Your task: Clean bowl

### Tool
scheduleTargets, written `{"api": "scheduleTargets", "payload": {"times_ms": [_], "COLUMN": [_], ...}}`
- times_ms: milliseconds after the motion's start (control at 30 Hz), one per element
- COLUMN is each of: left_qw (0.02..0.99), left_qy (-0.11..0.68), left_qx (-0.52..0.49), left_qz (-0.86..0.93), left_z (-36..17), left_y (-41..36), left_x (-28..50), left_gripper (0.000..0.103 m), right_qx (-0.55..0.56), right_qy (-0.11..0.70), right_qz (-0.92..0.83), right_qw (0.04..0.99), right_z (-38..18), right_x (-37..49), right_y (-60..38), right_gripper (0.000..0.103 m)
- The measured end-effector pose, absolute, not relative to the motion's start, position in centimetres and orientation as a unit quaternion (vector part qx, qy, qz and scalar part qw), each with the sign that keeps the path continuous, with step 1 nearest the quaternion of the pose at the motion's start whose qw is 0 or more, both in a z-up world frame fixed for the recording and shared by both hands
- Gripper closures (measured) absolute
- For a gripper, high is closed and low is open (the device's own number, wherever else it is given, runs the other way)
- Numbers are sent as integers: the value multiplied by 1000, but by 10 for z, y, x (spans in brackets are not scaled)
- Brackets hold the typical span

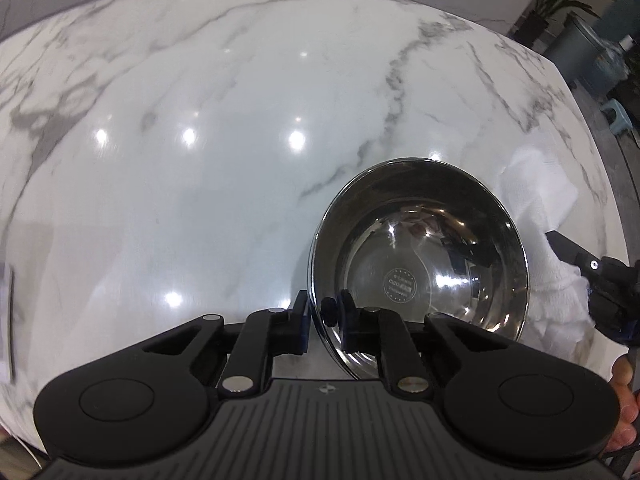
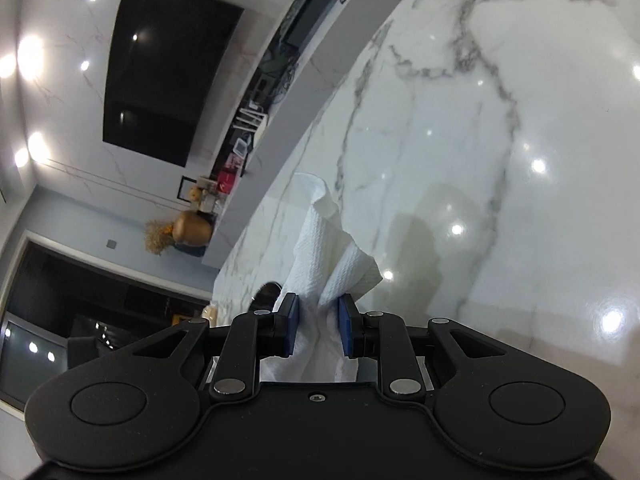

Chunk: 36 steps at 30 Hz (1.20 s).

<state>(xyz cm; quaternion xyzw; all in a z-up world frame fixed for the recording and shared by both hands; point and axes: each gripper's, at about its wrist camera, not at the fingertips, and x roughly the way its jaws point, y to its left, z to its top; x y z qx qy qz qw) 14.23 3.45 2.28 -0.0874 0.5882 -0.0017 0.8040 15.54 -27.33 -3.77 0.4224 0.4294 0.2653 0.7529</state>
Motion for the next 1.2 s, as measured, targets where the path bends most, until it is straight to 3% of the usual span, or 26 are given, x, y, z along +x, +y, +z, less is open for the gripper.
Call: {"api": "scheduleTargets", "payload": {"times_ms": [533, 1200], "left_qw": [815, 822], "left_qy": [576, 568], "left_qx": [-66, -33], "left_qz": [-15, -26], "left_z": [23, 22], "left_y": [32, 31], "left_x": [143, 149], "left_gripper": [90, 88], "right_qx": [354, 360], "right_qy": [500, 490], "right_qz": [242, 267], "right_qw": [753, 747], "right_z": [-51, -38], "right_x": [155, 154], "right_y": [-249, -251], "right_gripper": [83, 83]}}
